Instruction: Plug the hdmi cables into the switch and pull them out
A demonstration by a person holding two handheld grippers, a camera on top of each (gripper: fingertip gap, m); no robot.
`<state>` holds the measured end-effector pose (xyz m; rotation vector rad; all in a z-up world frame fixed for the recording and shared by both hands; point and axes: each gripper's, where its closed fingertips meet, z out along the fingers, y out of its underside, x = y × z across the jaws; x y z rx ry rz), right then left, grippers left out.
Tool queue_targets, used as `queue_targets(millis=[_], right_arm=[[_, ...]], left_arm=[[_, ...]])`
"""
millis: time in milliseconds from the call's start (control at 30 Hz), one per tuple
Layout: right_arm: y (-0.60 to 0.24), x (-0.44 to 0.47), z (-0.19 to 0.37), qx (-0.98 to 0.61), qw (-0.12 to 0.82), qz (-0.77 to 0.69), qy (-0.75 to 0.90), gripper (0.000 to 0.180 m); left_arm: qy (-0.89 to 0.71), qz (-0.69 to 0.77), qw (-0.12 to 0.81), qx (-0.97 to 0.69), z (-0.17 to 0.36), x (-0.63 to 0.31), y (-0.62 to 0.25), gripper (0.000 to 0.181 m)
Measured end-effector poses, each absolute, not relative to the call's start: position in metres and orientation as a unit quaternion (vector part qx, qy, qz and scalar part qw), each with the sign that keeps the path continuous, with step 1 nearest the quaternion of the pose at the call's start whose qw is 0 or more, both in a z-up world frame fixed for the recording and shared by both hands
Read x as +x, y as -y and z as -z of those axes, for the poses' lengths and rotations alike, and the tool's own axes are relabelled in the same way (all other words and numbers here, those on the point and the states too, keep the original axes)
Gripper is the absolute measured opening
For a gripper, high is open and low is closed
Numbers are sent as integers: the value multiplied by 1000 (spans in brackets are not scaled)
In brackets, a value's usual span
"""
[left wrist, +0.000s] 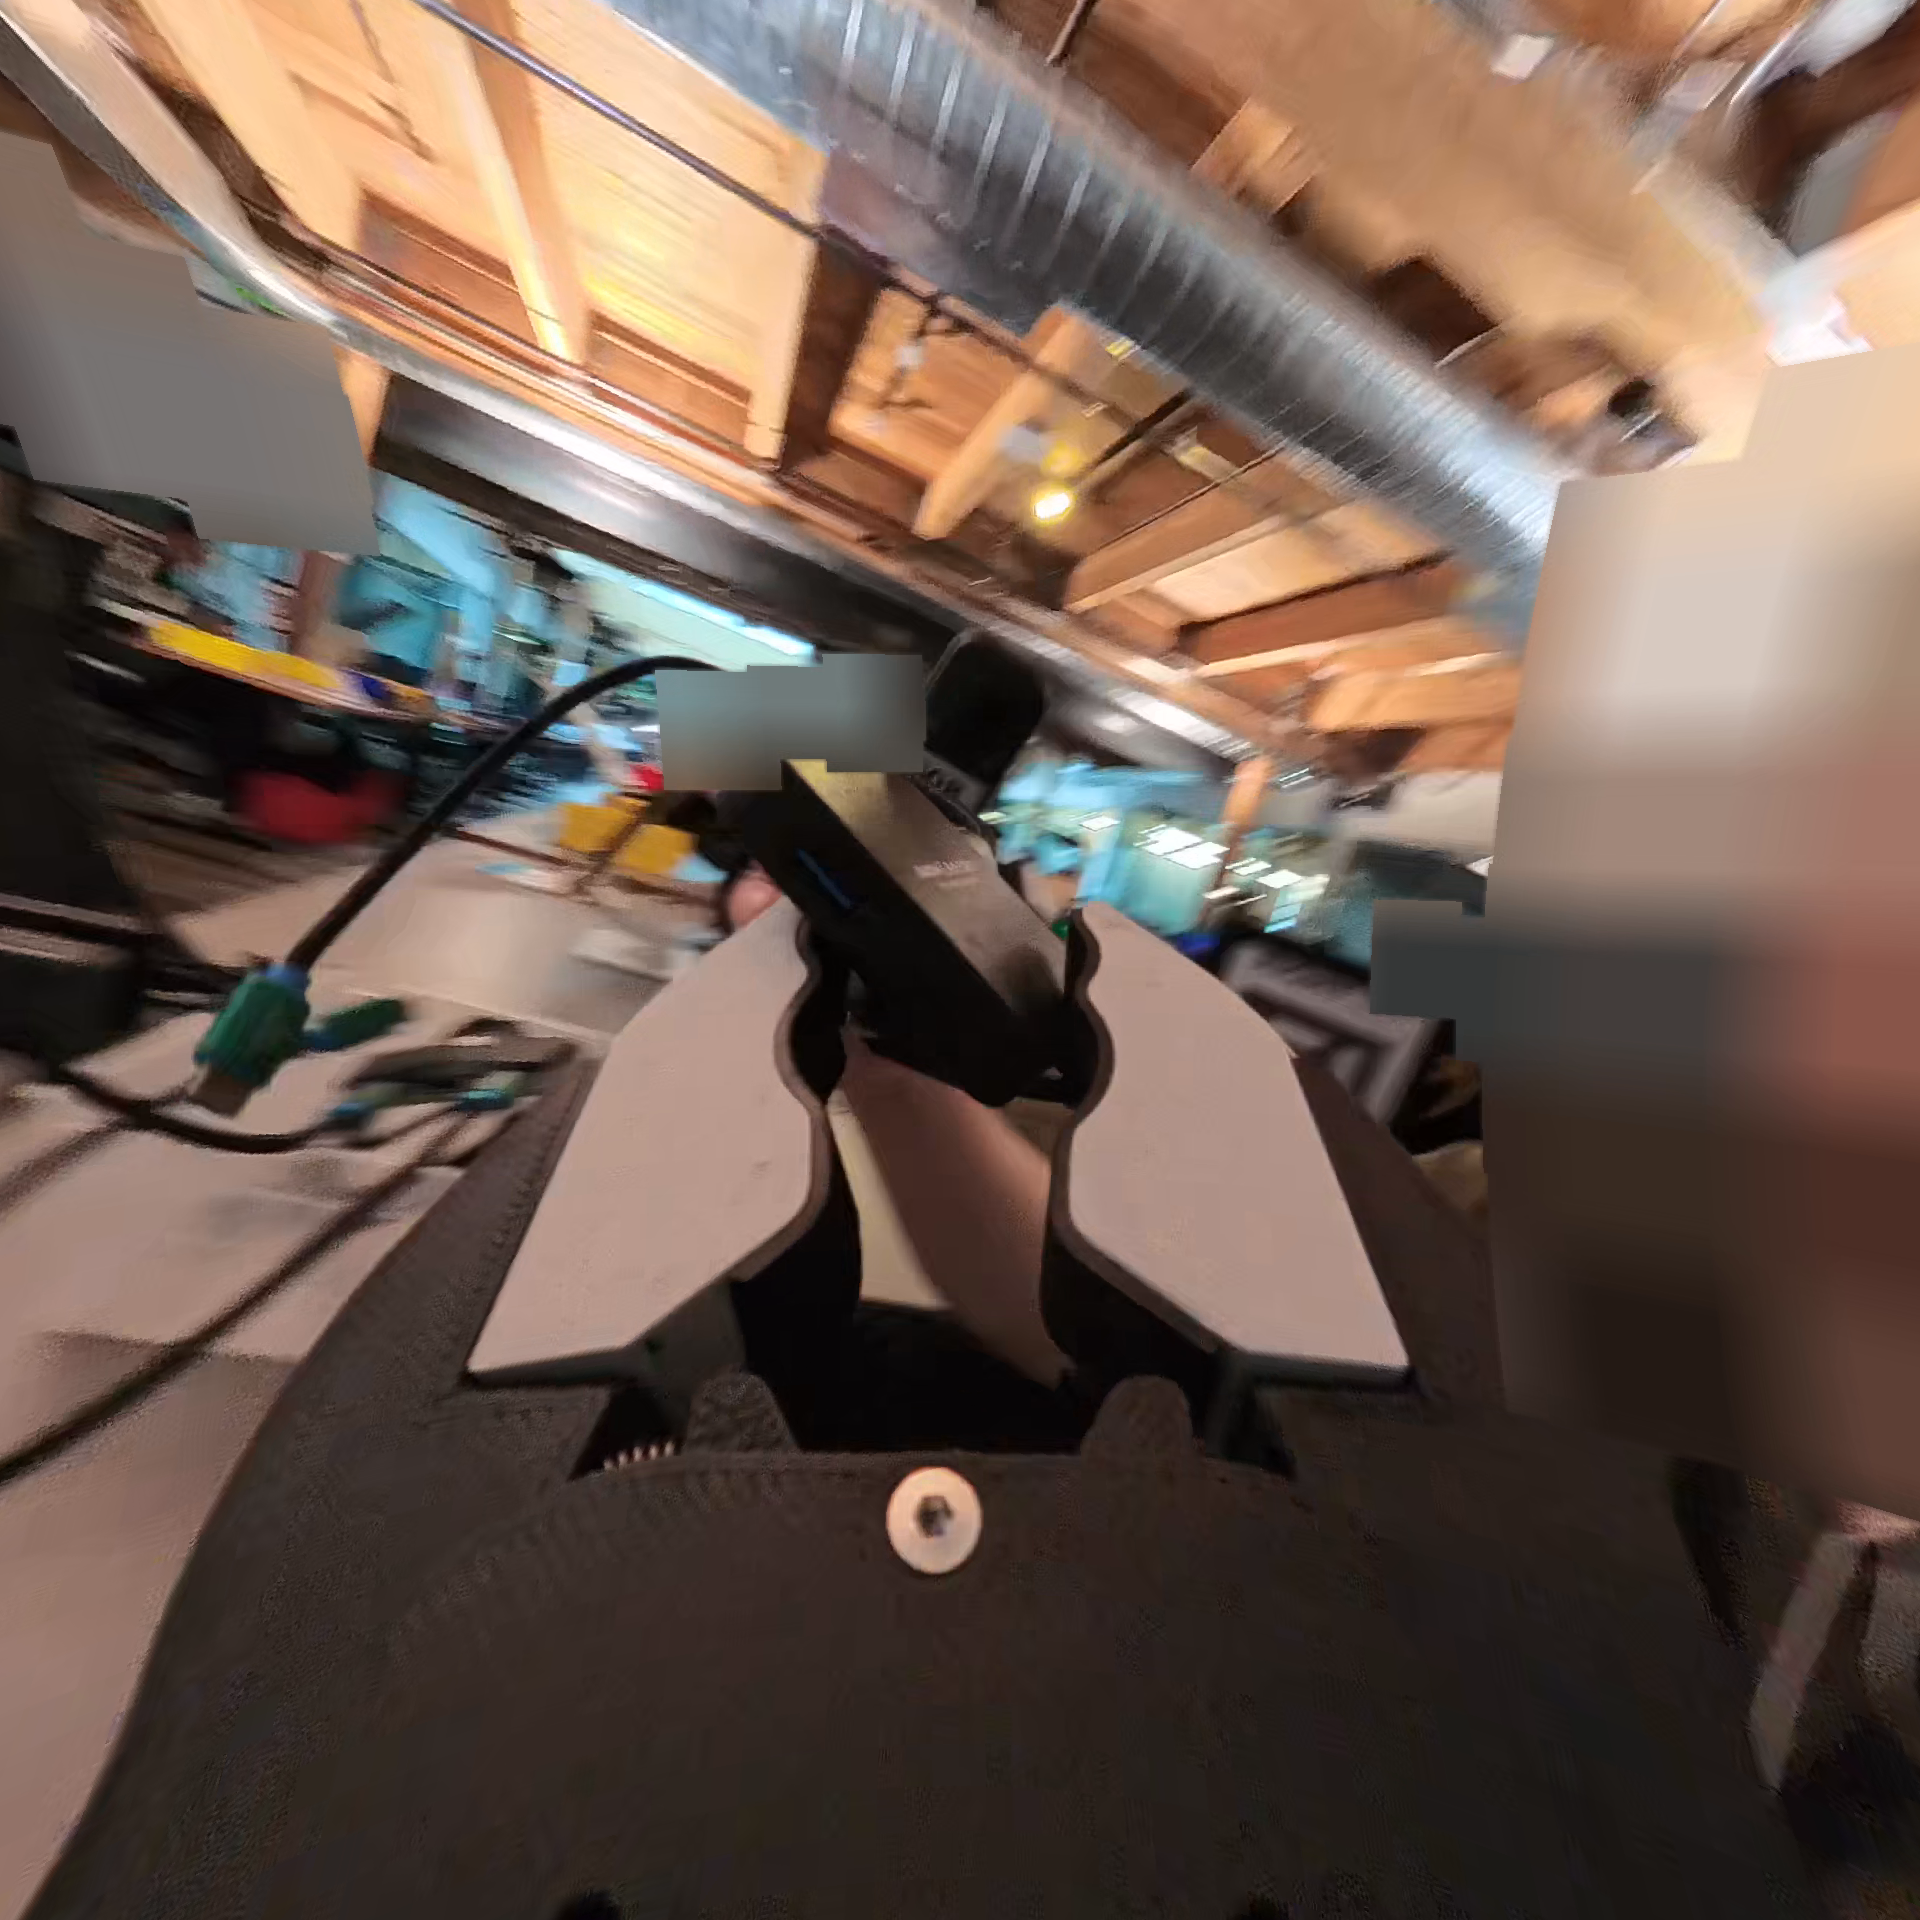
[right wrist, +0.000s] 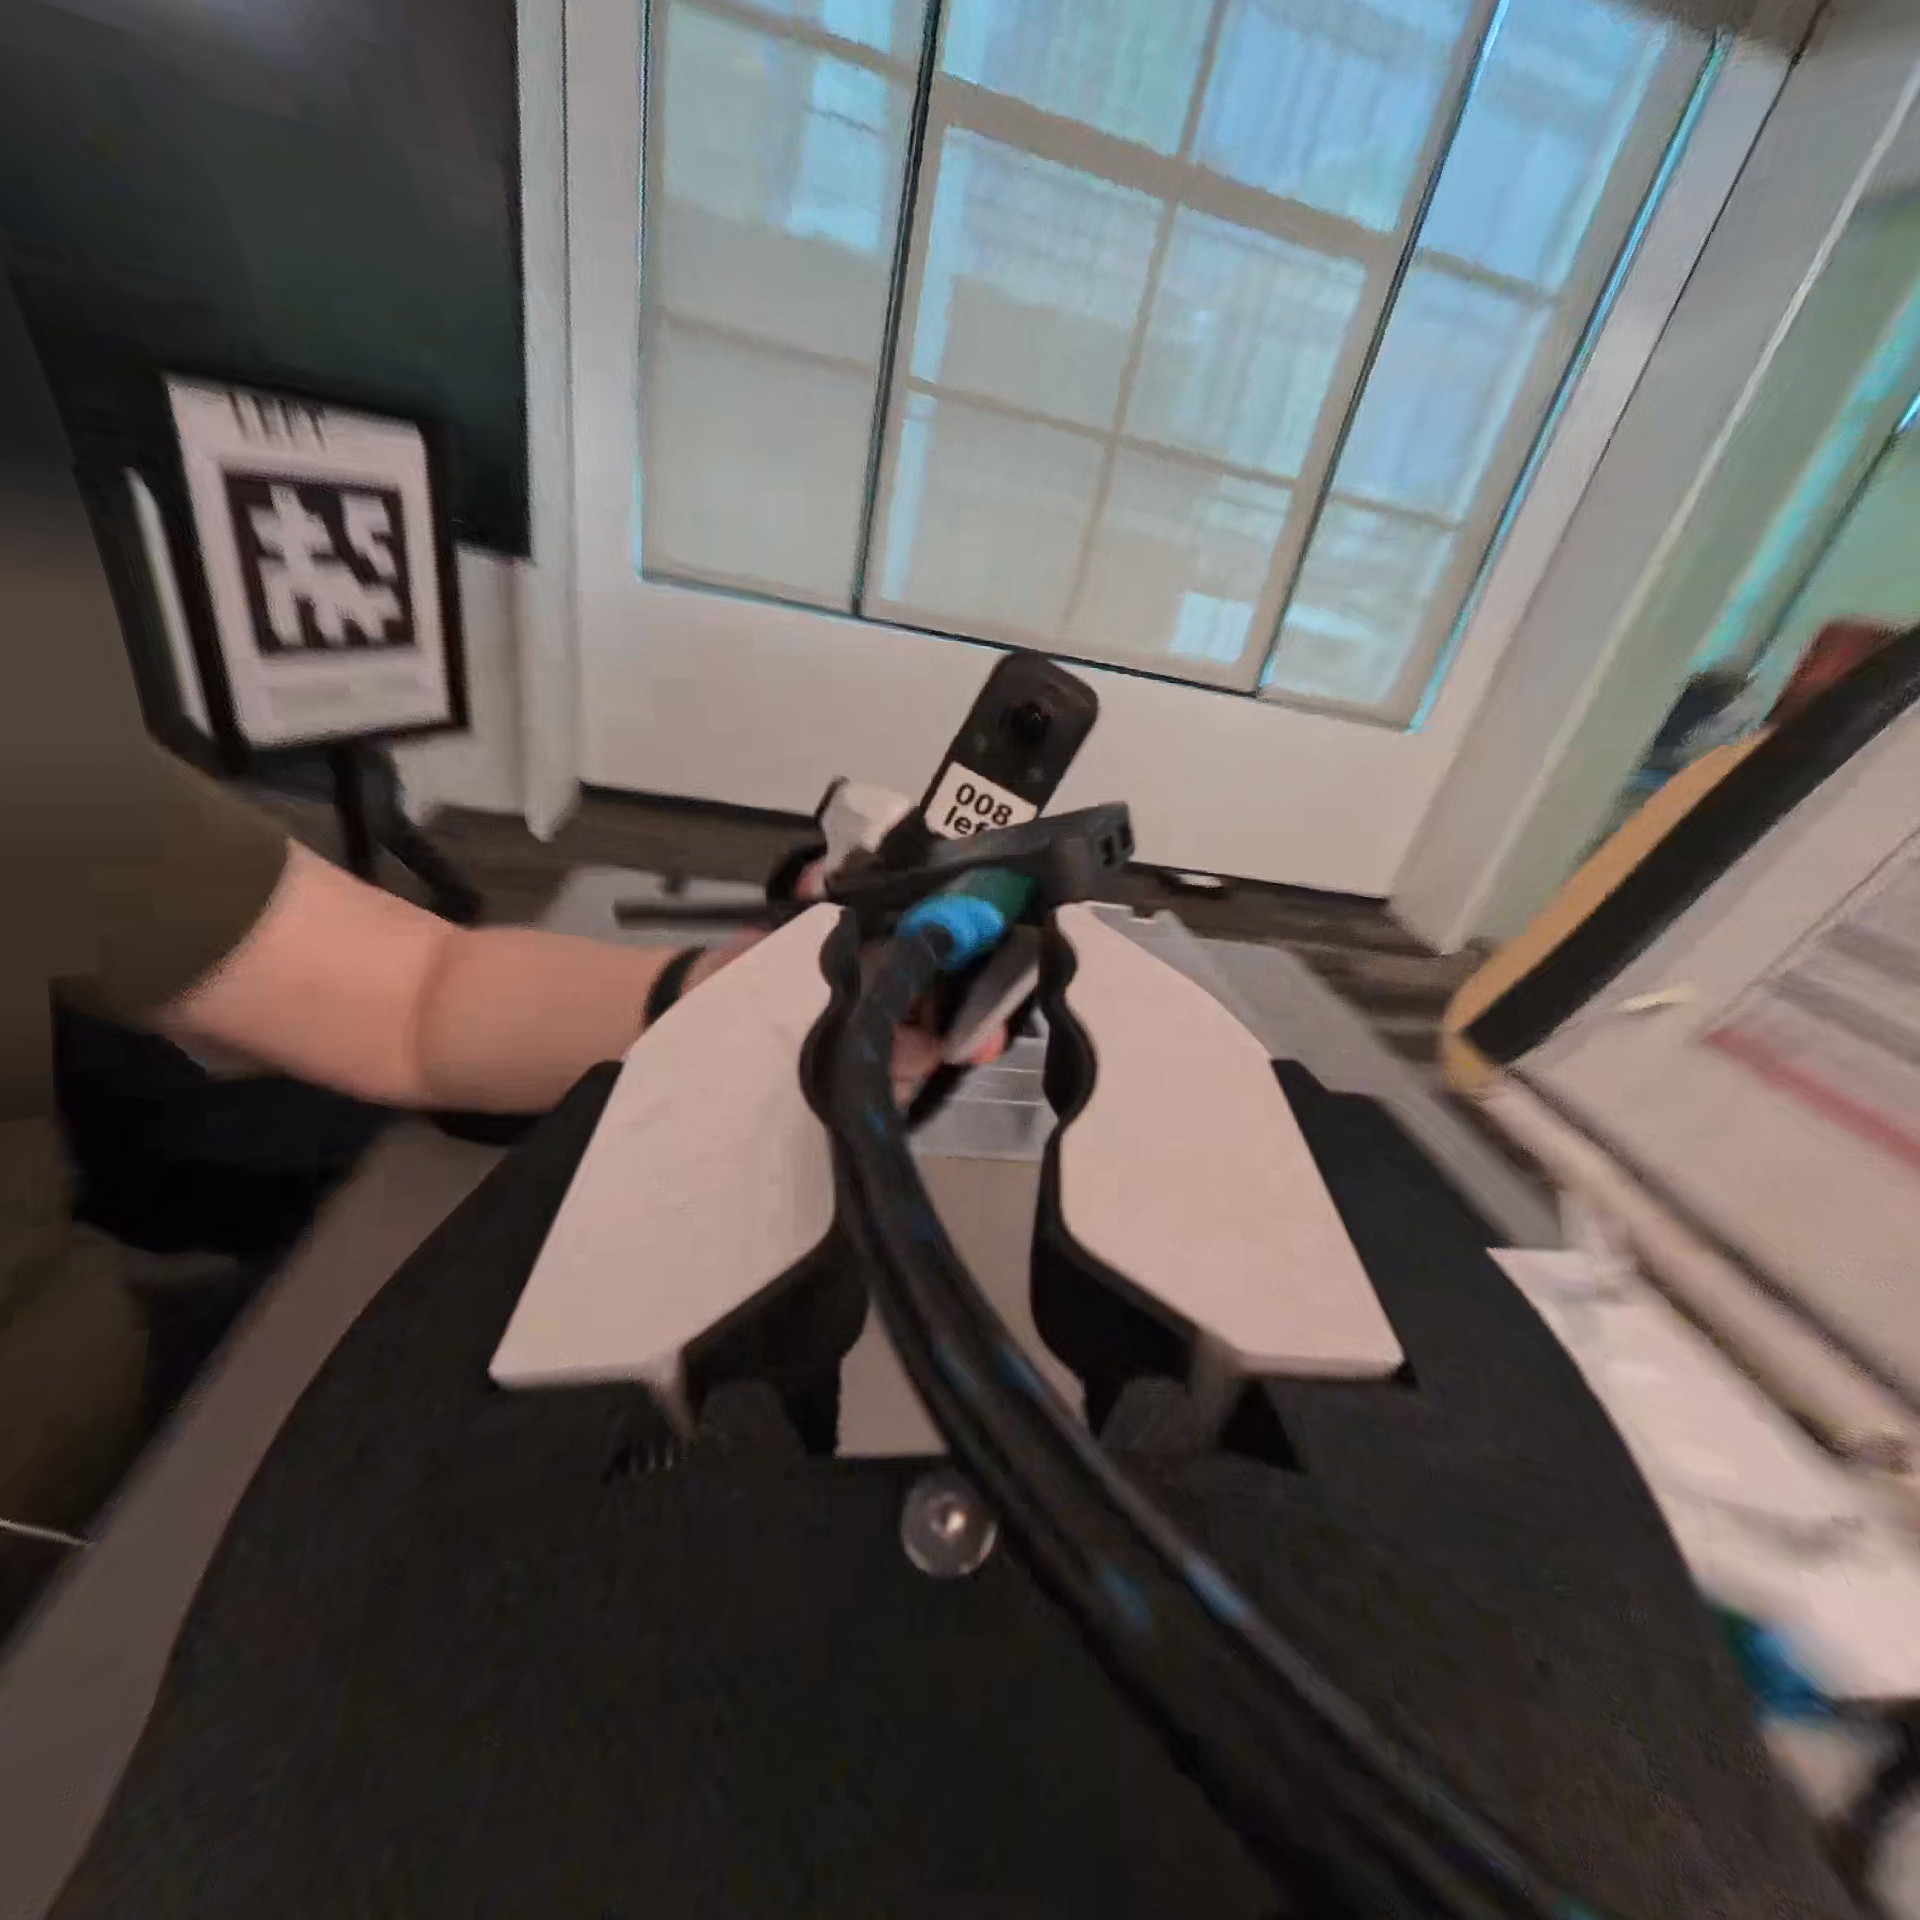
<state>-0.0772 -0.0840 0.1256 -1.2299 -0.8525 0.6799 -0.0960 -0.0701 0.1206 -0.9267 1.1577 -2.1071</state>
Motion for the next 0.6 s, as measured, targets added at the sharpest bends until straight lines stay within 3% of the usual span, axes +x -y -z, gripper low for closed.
queue_targets(millis=[33, 67, 233, 600], right_arm=[[81, -78, -126, -556, 667, -346, 355, 35], [78, -79, -127, -558, 654, -390, 329, 40], [58, -69, -117, -597, 580, -506, 225, 19], [63, -73, -102, -628, 523, -522, 246, 11]], left_arm=[[-445, 756, 324, -355, -118, -95, 66, 39], [-456, 730, 365, -355, -118, -95, 63, 39], [-501, 620, 492, -351, -112, -90, 61, 39], [-534, 569, 530, -332, -108, -92, 61, 38]])
